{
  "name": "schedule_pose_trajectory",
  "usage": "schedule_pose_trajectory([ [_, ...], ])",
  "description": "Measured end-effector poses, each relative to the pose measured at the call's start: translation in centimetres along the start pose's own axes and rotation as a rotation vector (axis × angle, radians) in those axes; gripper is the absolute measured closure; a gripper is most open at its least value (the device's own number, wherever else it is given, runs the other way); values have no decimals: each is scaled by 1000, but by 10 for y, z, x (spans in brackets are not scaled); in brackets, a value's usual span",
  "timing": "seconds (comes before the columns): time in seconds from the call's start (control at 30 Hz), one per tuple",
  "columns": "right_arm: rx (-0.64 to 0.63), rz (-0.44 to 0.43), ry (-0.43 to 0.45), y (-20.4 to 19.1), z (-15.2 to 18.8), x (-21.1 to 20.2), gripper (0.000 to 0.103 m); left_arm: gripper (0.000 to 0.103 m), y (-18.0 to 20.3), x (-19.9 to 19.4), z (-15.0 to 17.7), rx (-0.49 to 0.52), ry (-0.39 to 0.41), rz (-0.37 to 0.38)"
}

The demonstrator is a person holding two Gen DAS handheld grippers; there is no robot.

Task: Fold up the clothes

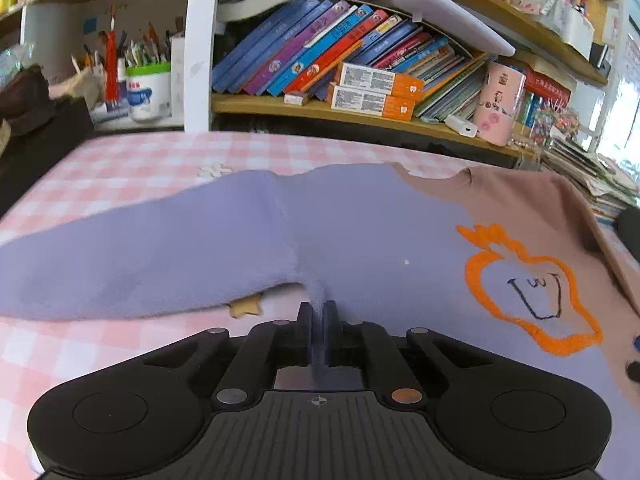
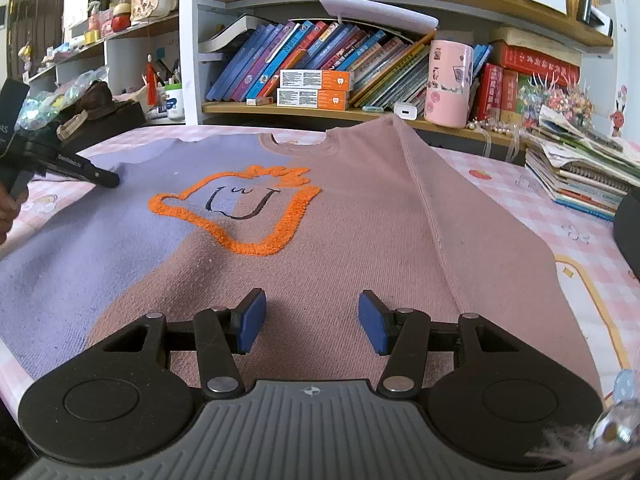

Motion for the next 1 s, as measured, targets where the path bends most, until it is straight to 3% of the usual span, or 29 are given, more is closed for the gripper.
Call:
schedule_pose_trajectory([
  [0.13, -44, -14, 13, -6, -2, -10, 54, 98, -16, -3, -5, 8, -6, -52],
  [0.33, -129, 118, 13, 17, -3, -26, 56, 97, -35, -6, -3, -36, -15, -71],
  [0.43, -144, 173, -15, 32, 3, -25, 56, 94, -34, -16, -1, -50, 16, -86],
  [0.53, -153, 177, -29, 38, 5, -26, 61, 94, -22, -37, 1, 8, 74, -104],
  [0.63, -176, 170, -49, 40, 6, -23, 63, 94, 6, -59, 12, 106, 92, -64],
  [0.77, -176, 135, -78, 45, 4, -16, 66, 93, 31, -66, 33, 168, 49, 1],
  [0.9, -175, 126, -130, 56, 0, -14, 69, 93, 34, -57, 55, 150, -16, 39],
  [1.0, -206, 156, -170, 64, 2, -16, 70, 92, 30, -58, 58, 110, -1, 57],
])
Point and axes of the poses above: each gripper's, at about its wrist camera, not at the fingertips, and x roughly the way its jaws point, y to its right, z to its underside, the point moved 10 cm from there along x, roughly the way its jaws point, and after that the axes turned 4 degrees about -y, right-handed, at the moved point
